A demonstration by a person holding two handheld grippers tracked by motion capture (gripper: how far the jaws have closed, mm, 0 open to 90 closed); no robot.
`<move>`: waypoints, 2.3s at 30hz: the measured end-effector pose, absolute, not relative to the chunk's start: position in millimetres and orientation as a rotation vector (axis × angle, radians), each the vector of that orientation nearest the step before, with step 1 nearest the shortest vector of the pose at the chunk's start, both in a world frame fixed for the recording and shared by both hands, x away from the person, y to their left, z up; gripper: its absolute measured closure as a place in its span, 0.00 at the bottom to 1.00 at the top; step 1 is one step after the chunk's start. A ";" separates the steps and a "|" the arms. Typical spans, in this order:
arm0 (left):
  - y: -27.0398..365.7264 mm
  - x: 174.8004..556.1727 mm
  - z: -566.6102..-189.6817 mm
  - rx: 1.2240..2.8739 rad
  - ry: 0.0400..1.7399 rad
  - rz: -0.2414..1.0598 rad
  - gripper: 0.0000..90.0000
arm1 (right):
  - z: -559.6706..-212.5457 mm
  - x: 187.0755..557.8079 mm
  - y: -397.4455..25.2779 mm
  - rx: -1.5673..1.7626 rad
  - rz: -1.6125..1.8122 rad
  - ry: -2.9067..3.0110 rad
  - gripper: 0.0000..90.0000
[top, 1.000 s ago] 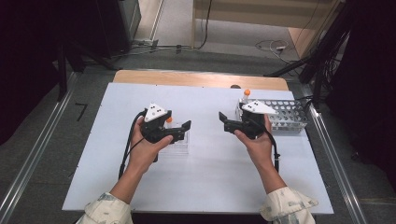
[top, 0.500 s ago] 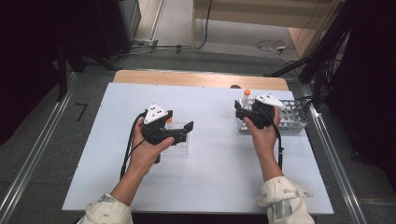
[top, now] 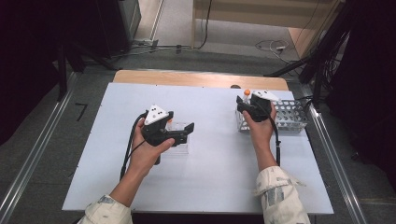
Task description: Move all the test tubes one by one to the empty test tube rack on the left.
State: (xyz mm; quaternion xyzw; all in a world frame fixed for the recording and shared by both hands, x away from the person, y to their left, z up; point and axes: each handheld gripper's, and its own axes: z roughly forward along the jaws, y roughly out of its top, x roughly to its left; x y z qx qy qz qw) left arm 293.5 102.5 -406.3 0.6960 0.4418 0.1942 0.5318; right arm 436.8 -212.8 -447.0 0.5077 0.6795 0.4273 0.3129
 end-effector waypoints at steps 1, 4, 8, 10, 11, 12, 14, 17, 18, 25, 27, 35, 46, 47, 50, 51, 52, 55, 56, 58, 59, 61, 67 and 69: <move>102.5 293.5 -406.4 1.665 1.054 0.465 0.15 | -448.7 437.9 -212.8 1.344 1.118 1.797 0.41; 101.8 293.5 -406.5 1.663 1.052 0.465 0.15 | -452.1 440.4 -213.7 1.350 1.115 1.801 0.45; 101.6 293.8 -407.4 1.668 1.051 0.464 0.14 | -453.9 442.5 -213.1 1.342 1.118 1.800 0.52; 102.0 294.1 -408.1 1.668 1.055 0.464 0.14 | -453.4 444.4 -212.5 1.339 1.102 1.818 0.56; 102.5 294.3 -408.2 1.668 1.056 0.464 0.14 | -453.0 445.4 -212.2 1.337 1.105 1.819 0.57; 103.1 294.4 -408.0 1.668 1.057 0.463 0.14 | -452.3 446.3 -211.7 1.339 1.108 1.817 0.59; 104.1 294.5 -407.7 1.662 1.059 0.464 0.14 | -451.4 448.1 -210.7 1.338 1.112 1.823 0.64; 105.0 294.6 -407.9 1.661 1.064 0.466 0.14 | -451.9 449.6 -208.7 1.335 1.094 1.828 0.69; 105.4 294.6 -408.3 1.664 1.064 0.467 0.14 | -451.9 449.8 -208.7 1.339 1.094 1.826 0.71; 105.5 294.4 -408.2 1.661 1.065 0.467 0.14 | -451.9 451.8 -214.3 1.362 1.111 1.815 0.79; 105.4 294.4 -408.2 1.662 1.065 0.468 0.14 | -451.6 452.0 -214.3 1.360 1.110 1.816 0.79; 106.1 294.9 -408.6 1.664 1.066 0.471 0.14 | -438.6 450.2 -217.0 1.330 1.143 1.800 0.79; 106.8 295.5 -409.3 1.664 1.070 0.472 0.14 | -402.1 441.8 -219.9 1.255 1.194 1.775 0.79; 106.8 295.5 -409.2 1.666 1.070 0.473 0.14 | -397.5 439.8 -220.0 1.248 1.197 1.776 0.79; 106.6 295.3 -408.8 1.667 1.070 0.475 0.14 | -389.2 434.8 -219.4 1.233 1.198 1.784 0.79; 106.6 295.2 -408.9 1.668 1.070 0.476 0.14 | -386.7 432.1 -218.9 1.226 1.204 1.793 0.79; 106.6 295.0 -409.0 1.670 1.069 0.475 0.14 | -385.3 430.0 -218.3 1.225 1.205 1.799 0.79; 105.6 295.6 -409.4 1.672 1.067 0.471 0.14 | -381.6 420.7 -215.0 1.198 1.207 1.828 0.79; 104.9 295.6 -409.3 1.674 1.064 0.470 0.14 | -380.8 417.2 -213.7 1.189 1.214 1.838 0.79; 103.6 295.4 -407.9 1.677 1.061 0.470 0.14 | -379.8 409.6 -209.6 1.163 1.221 1.860 0.79; 103.1 295.4 -406.9 1.674 1.058 0.469 0.14 | -379.8 405.3 -207.3 1.151 1.226 1.871 0.79; 102.7 295.0 -404.1 1.666 1.055 0.465 0.15 | -381.0 396.1 -201.9 1.117 1.234 1.900 0.79; 94.7 296.6 -399.2 1.701 1.037 0.490 0.16 | -391.0 371.0 -180.0 1.037 1.261 1.996 0.79; 90.3 298.0 -397.7 1.721 1.026 0.496 0.17 | -397.4 366.2 -173.5 1.015 1.253 2.021 0.79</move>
